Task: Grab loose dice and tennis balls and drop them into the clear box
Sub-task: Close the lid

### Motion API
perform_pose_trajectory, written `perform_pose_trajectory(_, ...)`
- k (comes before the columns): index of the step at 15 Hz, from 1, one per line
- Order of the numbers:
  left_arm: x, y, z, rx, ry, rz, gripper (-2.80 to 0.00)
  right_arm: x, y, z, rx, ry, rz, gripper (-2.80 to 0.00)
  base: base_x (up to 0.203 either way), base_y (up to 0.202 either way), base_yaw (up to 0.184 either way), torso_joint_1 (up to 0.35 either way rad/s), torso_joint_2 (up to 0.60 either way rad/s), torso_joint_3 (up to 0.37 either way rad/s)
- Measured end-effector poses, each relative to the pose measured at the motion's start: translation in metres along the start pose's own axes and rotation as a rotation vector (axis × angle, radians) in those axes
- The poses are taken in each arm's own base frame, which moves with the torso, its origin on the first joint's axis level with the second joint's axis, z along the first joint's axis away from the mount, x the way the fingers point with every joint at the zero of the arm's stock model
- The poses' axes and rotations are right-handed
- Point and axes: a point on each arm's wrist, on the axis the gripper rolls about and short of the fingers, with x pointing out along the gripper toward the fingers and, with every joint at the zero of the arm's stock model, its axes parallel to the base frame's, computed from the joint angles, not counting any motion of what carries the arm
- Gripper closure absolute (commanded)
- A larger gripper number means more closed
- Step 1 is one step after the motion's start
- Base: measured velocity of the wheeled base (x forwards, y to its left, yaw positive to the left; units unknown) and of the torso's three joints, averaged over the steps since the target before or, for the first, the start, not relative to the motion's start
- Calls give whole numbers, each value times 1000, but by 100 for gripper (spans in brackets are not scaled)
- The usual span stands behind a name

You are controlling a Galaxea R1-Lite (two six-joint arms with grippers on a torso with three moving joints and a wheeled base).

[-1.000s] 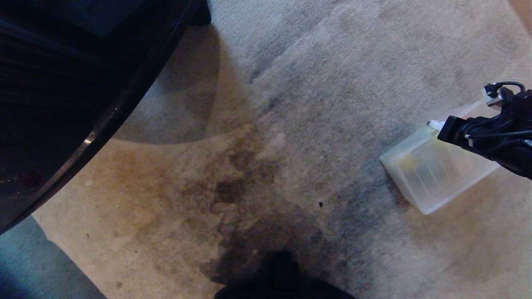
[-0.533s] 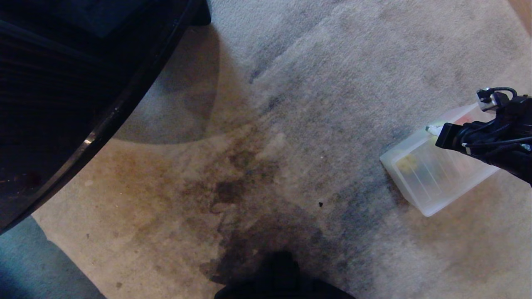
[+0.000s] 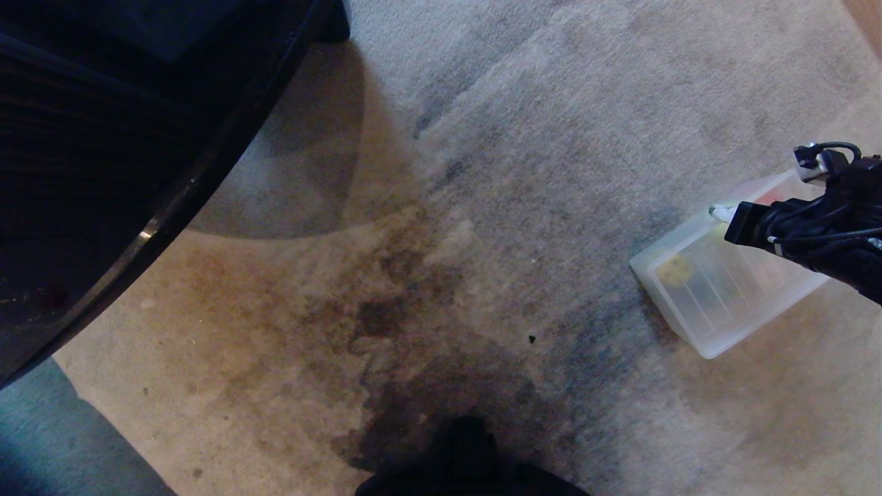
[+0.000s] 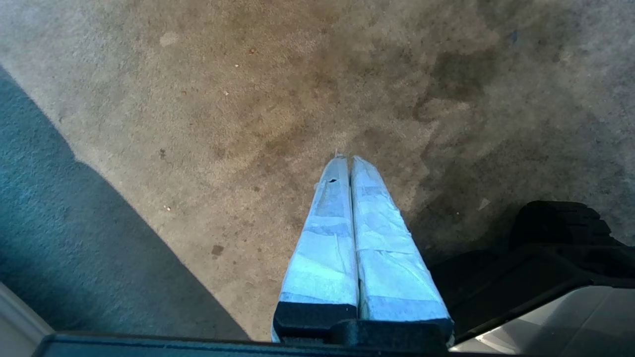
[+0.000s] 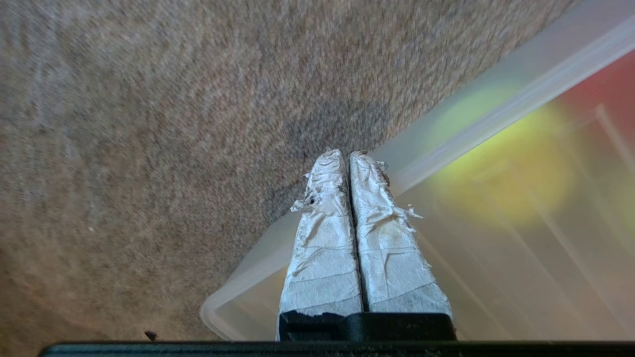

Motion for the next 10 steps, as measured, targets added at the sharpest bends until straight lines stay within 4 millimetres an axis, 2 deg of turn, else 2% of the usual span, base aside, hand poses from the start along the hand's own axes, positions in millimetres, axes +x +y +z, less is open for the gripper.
perform_pose_trajectory(5, 0, 0, 0, 0, -1, 0, 0, -20, 9, 14, 1, -18, 39, 0, 0, 0, 0, 0, 0, 0)
perform_pose_trajectory(8, 0, 0, 0, 0, -1, 0, 0, -51, 18, 21, -1, 23, 44, 0, 0, 0, 0, 0, 0, 0)
perform_pose_trajectory(10, 0, 0, 0, 0, -1, 0, 0, -81, 26, 19, -48, 78, 35, 0, 0, 0, 0, 0, 0, 0)
